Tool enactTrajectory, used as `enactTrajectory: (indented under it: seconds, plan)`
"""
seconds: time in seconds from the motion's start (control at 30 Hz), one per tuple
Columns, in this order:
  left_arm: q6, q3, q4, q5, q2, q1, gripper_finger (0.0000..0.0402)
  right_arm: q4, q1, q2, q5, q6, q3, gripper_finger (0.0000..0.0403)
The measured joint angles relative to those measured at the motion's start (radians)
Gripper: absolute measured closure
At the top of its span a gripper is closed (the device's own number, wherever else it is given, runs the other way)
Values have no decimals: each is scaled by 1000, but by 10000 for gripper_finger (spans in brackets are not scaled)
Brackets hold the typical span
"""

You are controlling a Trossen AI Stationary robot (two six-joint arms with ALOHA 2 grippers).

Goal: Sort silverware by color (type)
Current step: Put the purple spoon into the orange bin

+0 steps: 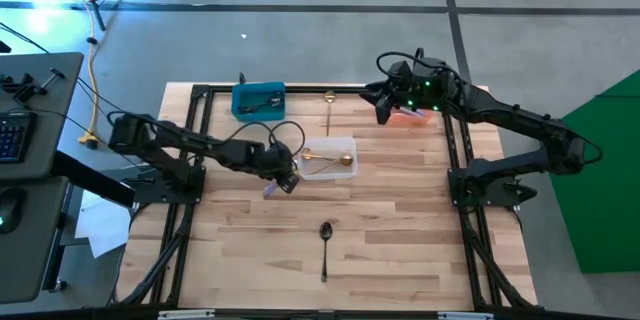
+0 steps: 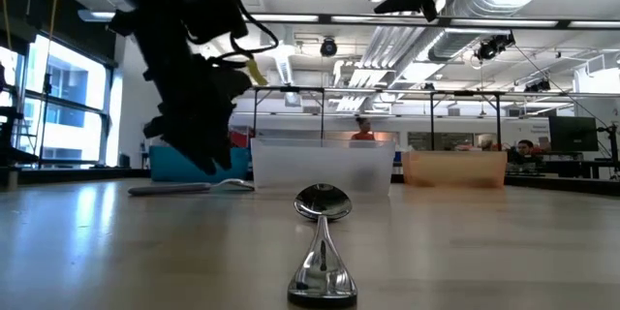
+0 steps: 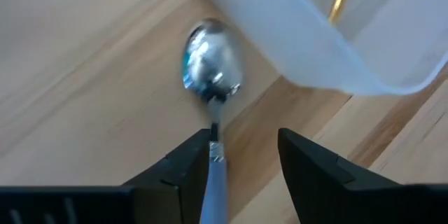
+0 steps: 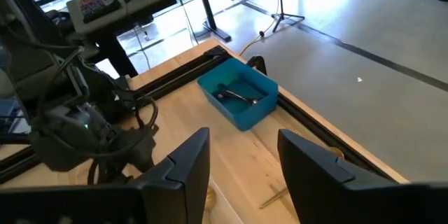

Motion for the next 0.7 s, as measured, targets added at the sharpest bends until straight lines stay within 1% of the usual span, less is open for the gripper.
enactTrajectory:
  seconds: [0.07,0.2,0.27,0.37,0.5,0.53,0.7]
  plan:
    - [12,0,37,-2,28,0,245,0,0,0,5,-3,0,249]
    - [20,3,37,-3,96,14,254,0,0,0,30,-1,0,249]
    - [20,5,37,-1,120,19,266,-1,0,0,37,-1,0,249]
    - [45,6,35,-8,139,26,299,-1,0,0,47,-1,0,249]
    - [111,2,33,-3,119,38,378,-1,0,0,47,5,0,249]
    - [117,2,27,4,107,44,388,-1,0,0,47,7,0,249]
    - [117,-5,-43,40,35,87,396,-1,0,0,47,2,0,249]
